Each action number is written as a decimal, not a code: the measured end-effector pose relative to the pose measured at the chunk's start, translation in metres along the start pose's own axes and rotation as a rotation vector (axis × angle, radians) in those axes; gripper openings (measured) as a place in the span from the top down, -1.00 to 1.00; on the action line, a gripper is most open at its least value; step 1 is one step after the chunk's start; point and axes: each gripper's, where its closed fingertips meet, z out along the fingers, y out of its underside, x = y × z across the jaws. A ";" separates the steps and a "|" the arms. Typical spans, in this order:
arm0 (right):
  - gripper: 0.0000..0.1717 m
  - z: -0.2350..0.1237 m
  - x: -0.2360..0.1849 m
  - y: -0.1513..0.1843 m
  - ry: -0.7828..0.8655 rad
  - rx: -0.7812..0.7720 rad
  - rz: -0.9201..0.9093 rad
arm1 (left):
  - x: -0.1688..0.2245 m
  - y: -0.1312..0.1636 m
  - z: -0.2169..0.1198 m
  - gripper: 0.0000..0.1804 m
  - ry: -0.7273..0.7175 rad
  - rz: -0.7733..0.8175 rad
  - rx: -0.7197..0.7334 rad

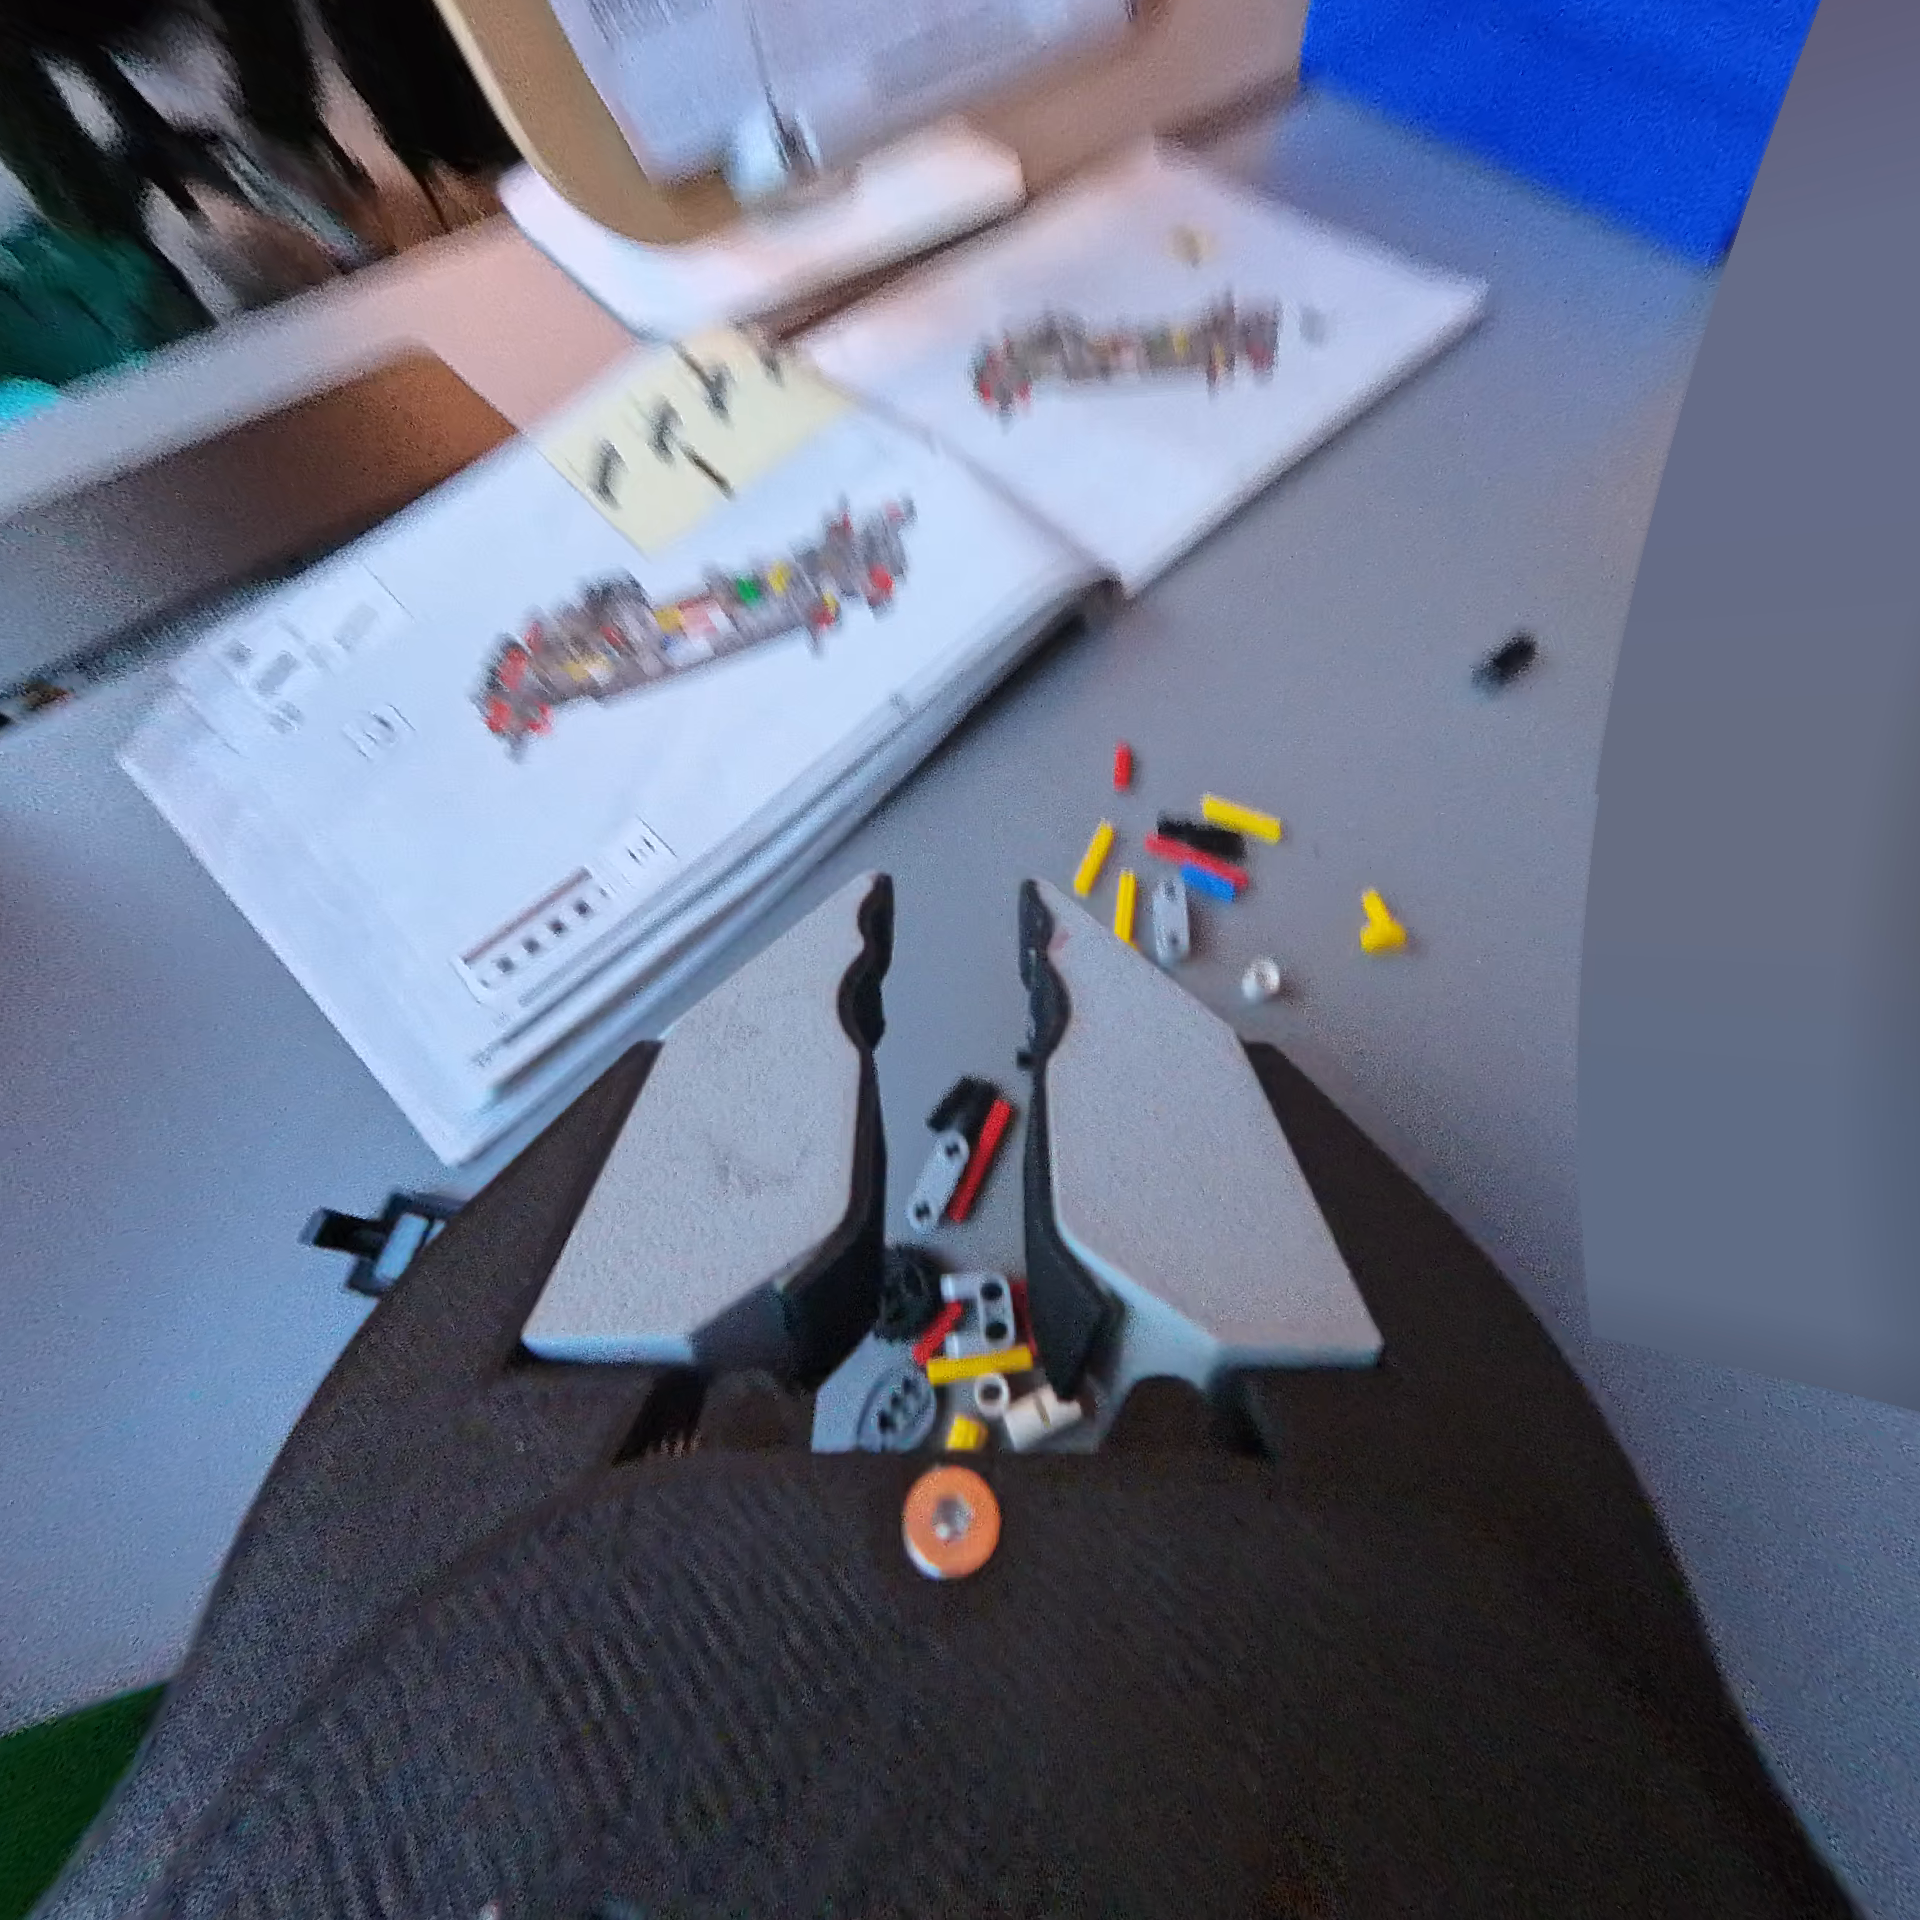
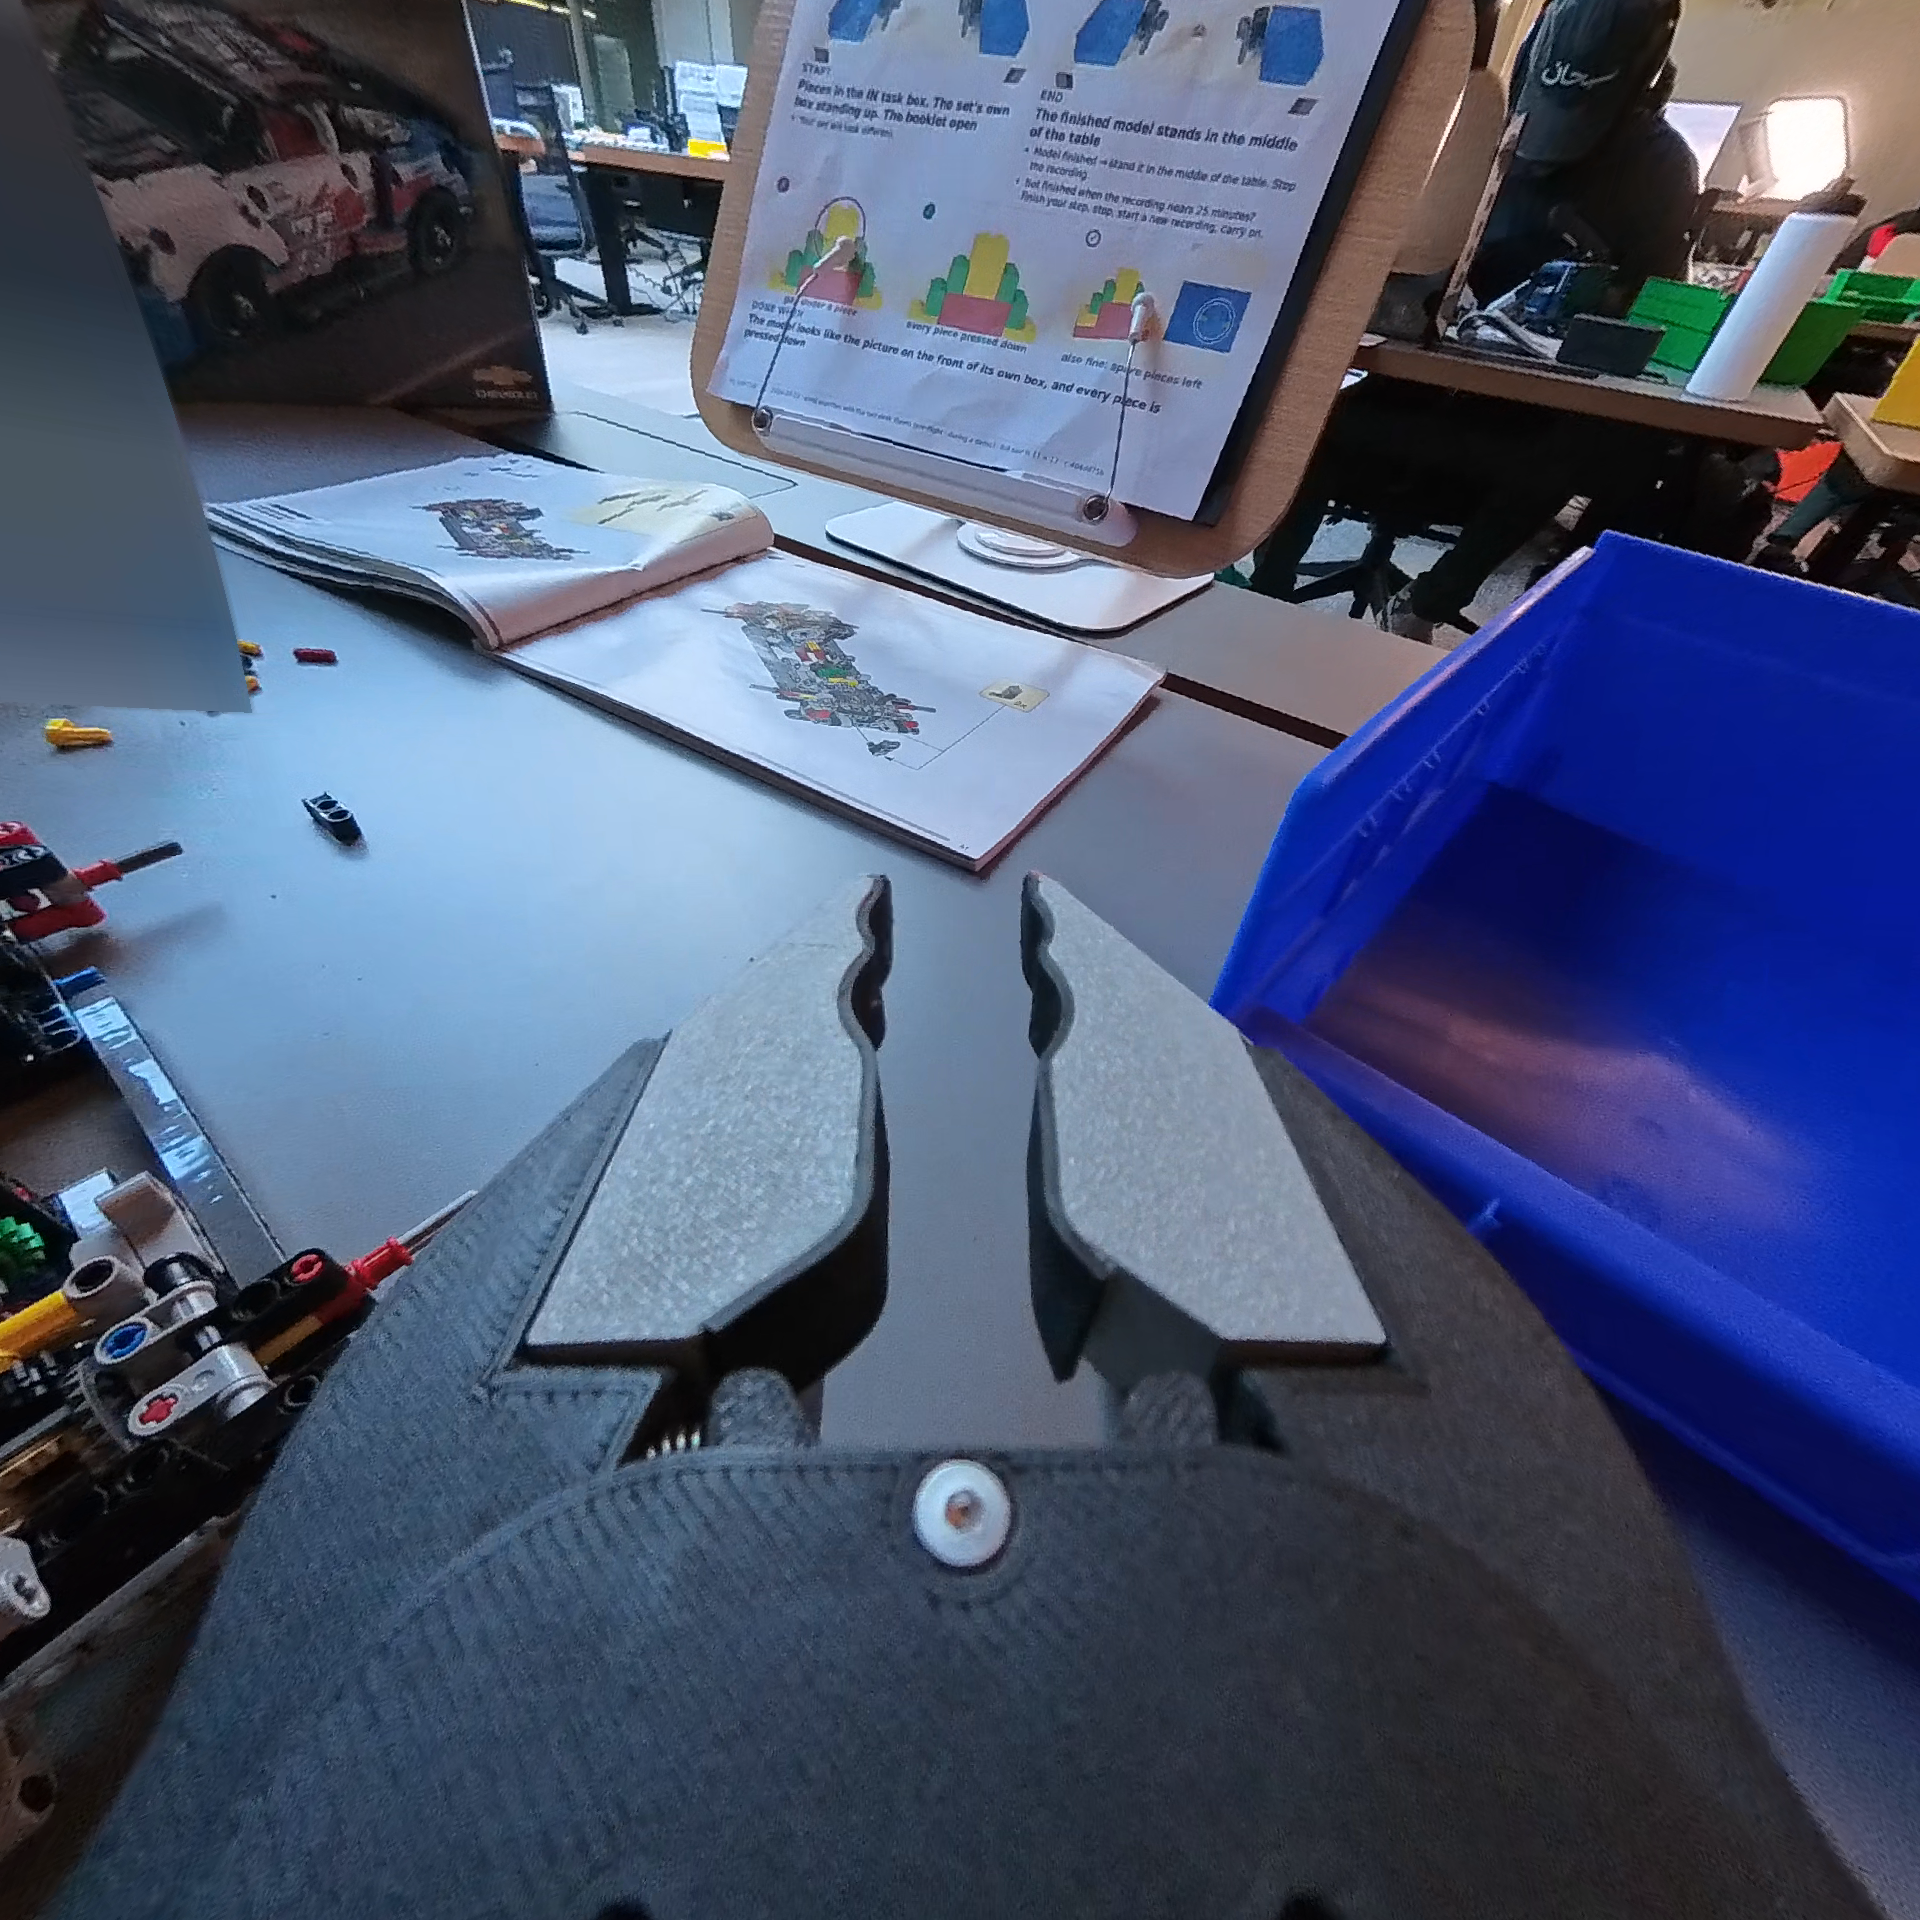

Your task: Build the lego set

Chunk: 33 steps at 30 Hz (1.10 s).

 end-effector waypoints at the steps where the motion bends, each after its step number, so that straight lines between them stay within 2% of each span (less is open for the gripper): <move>1: 0.75 0.000 0.000 0.001 0.002 -0.005 -0.001 | 0.005 0.010 0.003 0.77 0.015 0.027 -0.066; 4: 0.76 0.002 0.000 0.002 0.008 -0.020 -0.010 | 0.010 0.020 0.008 0.79 -0.003 0.102 -0.130; 9: 0.76 0.003 -0.001 0.003 0.013 -0.028 -0.029 | 0.010 0.007 0.013 0.78 -0.011 0.095 -0.023; 14: 0.78 0.000 0.000 0.002 0.000 -0.015 -0.020 | -0.014 -0.010 0.004 0.79 -0.121 0.005 0.135; 16: 0.77 -0.001 0.002 0.001 -0.001 -0.006 -0.008 | -0.019 -0.012 0.000 0.80 -0.143 0.005 0.152; 21: 0.78 -0.001 0.005 0.002 0.002 -0.010 -0.003 | -0.006 0.001 0.008 0.85 -0.084 0.034 0.059; 24: 0.78 -0.001 0.008 0.002 0.004 -0.008 0.013 | 0.009 0.031 0.015 0.99 0.005 0.141 -0.129; 26: 0.78 -0.002 0.009 0.001 0.005 0.001 0.024 | 0.011 0.043 0.012 0.86 0.041 0.178 -0.188; 28: 0.78 -0.002 0.009 0.001 0.006 0.003 0.028 | 0.019 0.042 0.009 0.71 0.111 0.136 -0.184; 31: 0.79 -0.001 0.008 0.002 0.007 -0.005 0.017 | 0.028 0.043 0.010 0.73 0.156 0.127 -0.188; 33: 0.79 0.000 0.008 0.003 0.006 -0.011 0.012 | 0.024 0.051 0.014 0.74 0.116 0.157 -0.237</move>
